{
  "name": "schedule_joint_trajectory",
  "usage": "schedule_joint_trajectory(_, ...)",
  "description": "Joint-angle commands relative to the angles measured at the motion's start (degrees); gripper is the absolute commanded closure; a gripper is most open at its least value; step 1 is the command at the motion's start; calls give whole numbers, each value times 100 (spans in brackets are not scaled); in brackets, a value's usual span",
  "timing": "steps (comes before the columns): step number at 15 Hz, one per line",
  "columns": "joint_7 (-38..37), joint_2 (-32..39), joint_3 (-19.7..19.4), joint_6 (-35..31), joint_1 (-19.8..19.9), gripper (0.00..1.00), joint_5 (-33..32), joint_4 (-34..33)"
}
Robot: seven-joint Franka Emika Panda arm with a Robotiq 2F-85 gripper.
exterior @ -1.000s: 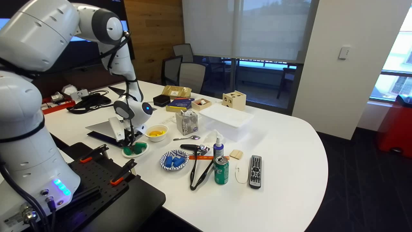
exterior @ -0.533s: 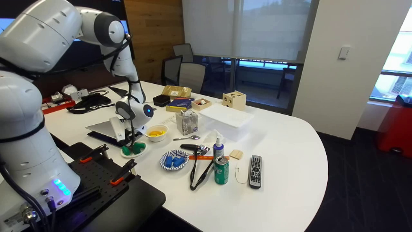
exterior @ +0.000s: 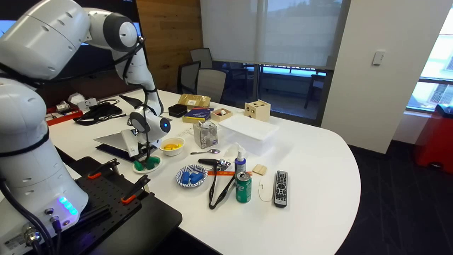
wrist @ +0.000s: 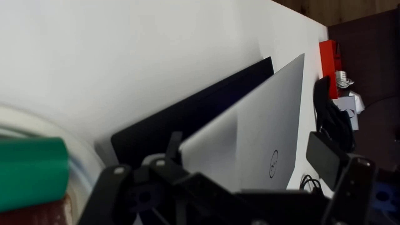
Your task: Open the laptop
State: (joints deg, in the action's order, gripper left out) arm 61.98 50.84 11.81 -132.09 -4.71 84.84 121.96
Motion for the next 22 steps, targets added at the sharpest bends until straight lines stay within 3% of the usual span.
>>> schedule_joint_trajectory(1,473,-384,-68,445,-2,0,298,261)
schedule_joint_trajectory(8,1052,-885,-150,555,-155,0,502,537)
schedule_joint_trajectory(15,904,-1297,-178,552,-301,0,428,446)
schedule_joint_trajectory(22,762,-1164,-218,821,-344,0,307,287)
